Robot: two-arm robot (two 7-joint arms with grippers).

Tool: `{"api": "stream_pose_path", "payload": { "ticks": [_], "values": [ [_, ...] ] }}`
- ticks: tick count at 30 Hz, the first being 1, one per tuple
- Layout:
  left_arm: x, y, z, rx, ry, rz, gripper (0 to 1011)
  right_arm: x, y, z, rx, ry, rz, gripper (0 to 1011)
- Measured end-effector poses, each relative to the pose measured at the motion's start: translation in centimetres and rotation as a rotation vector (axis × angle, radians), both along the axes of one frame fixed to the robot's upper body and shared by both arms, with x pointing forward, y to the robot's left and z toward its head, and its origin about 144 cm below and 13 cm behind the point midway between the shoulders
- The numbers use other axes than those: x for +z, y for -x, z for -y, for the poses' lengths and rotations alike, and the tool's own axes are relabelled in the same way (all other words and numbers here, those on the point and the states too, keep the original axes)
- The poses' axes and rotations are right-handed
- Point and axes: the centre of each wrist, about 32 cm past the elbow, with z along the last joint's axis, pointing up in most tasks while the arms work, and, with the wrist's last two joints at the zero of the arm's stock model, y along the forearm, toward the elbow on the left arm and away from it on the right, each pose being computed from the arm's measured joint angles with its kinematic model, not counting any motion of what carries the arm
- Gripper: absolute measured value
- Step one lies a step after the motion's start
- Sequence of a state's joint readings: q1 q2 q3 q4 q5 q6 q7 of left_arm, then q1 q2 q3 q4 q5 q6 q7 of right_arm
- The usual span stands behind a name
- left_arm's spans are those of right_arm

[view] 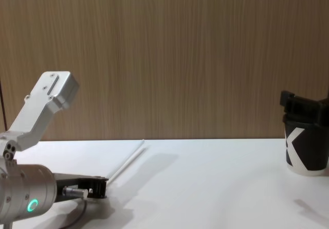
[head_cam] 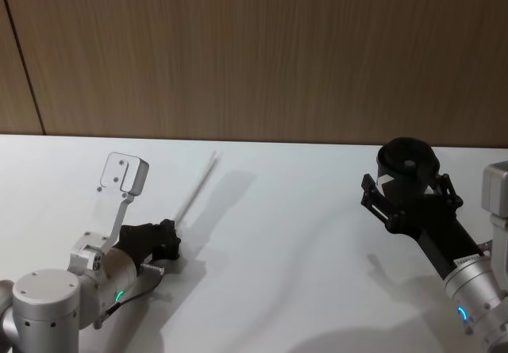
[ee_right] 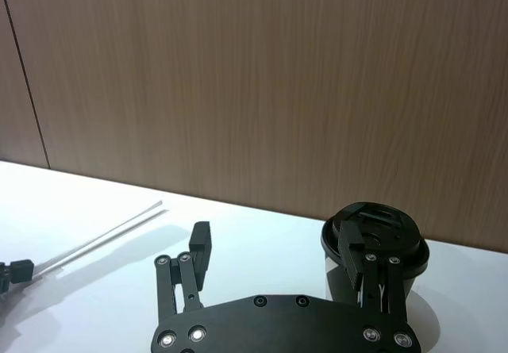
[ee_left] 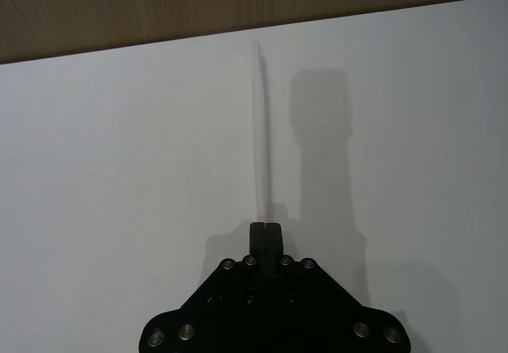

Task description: Pick up the straw with one hand, pass it to the other hand, and insert it into the cup.

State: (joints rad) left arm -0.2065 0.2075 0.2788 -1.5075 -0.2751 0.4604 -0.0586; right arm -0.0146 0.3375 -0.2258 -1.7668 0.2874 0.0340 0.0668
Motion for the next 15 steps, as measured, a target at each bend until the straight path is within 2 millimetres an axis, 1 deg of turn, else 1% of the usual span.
{"api": "stream_pose_path", "payload": {
  "ticks": [15],
  "values": [
    [1.2, -0.1, -0.3, -0.145, -0.059, 0.146, 0, 0.0, 0.0, 0.0, 0.000, 0.000, 0.000, 1001]
  ]
}}
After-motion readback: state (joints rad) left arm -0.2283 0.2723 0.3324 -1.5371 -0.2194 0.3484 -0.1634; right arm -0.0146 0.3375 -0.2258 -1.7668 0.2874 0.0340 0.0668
